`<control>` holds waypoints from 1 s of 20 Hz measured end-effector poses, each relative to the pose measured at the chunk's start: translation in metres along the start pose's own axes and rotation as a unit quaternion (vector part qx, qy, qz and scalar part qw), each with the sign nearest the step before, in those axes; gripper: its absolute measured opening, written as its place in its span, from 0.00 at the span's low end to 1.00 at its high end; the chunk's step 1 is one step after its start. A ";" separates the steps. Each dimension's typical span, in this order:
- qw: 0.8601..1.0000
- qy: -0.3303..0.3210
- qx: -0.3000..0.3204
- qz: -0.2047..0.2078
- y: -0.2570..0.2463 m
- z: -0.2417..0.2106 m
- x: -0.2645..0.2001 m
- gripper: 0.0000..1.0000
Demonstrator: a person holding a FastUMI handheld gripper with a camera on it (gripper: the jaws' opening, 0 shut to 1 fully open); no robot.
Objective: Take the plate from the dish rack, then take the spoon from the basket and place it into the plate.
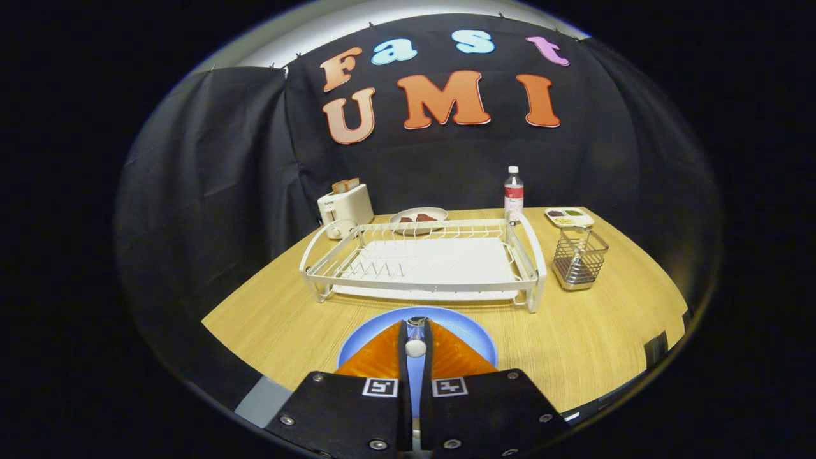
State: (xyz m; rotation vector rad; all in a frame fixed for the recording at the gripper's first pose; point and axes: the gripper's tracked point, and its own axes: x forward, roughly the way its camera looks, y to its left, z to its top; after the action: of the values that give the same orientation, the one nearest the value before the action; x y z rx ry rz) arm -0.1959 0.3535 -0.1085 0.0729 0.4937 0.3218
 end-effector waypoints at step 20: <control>0.994 -0.036 0.035 -0.093 -0.102 0.095 -0.054 0.62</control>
State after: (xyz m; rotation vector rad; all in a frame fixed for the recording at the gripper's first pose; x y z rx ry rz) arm -0.1668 0.2407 -0.0152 0.1056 0.4373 0.1192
